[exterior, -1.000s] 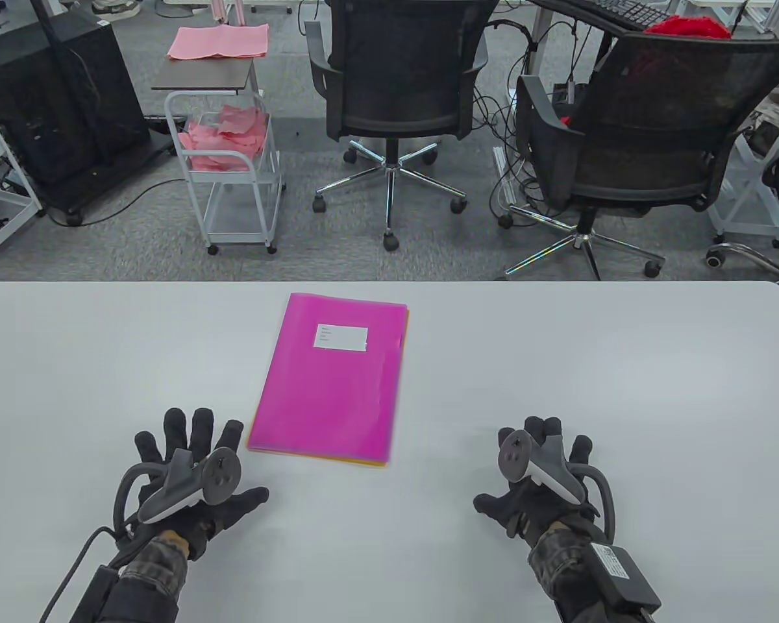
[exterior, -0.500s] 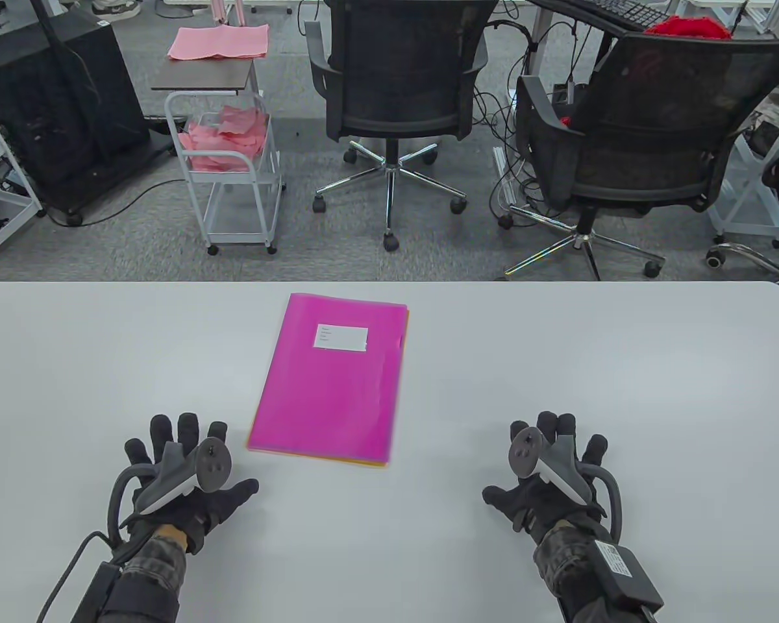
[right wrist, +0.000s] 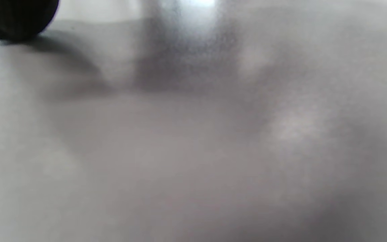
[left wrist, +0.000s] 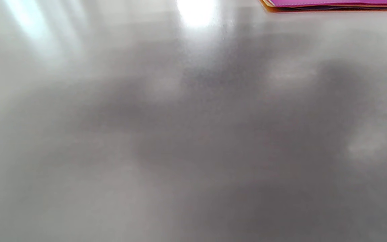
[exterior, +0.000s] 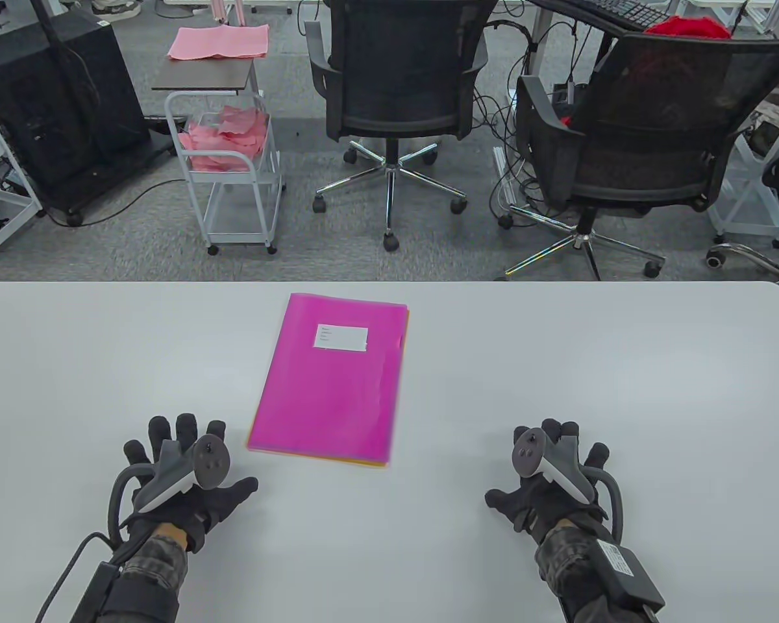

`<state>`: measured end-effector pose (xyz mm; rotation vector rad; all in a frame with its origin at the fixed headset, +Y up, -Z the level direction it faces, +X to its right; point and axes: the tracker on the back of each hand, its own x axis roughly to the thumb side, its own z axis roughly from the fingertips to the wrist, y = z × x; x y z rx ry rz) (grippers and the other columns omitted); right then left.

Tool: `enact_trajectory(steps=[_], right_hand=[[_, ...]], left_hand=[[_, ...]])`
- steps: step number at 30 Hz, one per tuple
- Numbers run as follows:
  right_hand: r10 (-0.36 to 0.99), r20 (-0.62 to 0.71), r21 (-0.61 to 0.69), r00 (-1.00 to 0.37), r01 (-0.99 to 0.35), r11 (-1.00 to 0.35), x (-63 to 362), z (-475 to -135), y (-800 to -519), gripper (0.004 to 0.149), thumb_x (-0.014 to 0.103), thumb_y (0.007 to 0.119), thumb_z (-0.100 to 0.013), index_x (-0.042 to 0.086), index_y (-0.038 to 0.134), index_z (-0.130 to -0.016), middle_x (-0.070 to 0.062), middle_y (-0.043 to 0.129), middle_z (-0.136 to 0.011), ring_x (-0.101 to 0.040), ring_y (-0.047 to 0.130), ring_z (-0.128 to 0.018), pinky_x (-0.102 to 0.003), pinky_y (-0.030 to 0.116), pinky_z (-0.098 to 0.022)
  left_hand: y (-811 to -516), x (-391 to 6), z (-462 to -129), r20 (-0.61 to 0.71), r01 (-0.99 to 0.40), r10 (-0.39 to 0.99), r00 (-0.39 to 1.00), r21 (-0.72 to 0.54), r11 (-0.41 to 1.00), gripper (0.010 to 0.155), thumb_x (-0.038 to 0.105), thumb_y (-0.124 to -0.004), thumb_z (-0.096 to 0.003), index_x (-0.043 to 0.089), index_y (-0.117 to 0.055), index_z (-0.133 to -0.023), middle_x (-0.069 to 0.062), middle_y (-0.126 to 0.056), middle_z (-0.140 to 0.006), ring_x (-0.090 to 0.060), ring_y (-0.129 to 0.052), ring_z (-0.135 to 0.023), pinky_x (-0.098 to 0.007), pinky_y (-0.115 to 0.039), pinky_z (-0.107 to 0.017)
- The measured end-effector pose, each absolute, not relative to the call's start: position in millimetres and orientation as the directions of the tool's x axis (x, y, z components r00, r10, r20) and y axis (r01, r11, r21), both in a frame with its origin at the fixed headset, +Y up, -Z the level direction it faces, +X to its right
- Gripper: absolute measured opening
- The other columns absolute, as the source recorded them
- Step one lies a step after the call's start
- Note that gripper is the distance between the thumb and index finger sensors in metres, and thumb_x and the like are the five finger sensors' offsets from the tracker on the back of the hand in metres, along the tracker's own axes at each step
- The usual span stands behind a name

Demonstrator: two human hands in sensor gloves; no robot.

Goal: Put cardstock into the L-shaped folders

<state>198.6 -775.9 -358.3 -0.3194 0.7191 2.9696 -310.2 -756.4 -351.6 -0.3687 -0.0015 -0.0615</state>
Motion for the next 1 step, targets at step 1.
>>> enact_trajectory(steps=[1], right_hand=[[0.022, -0.219, 0.448, -0.975, -0.121, -0.886, 198.8, -358.2, -775.6, 0.103, 0.081, 0.067, -0.029, 0.042, -0.010, -0.084, 0.002, -0.025, -0.097, -0.025, -0.025, -0.090, -0.067, -0.010, -0.064]], left_hand=[[-756.7, -309.9, -351.7, 0.015, 0.061, -0.060, 0.998, -0.360, 0.931, 0.100, 0.090, -0.047, -0.0445, 0.029, 0.001, -0.108, -0.018, 0.010, -0.110, -0.057, 0.011, -0.094, -0.079, 0.000, -0.049]])
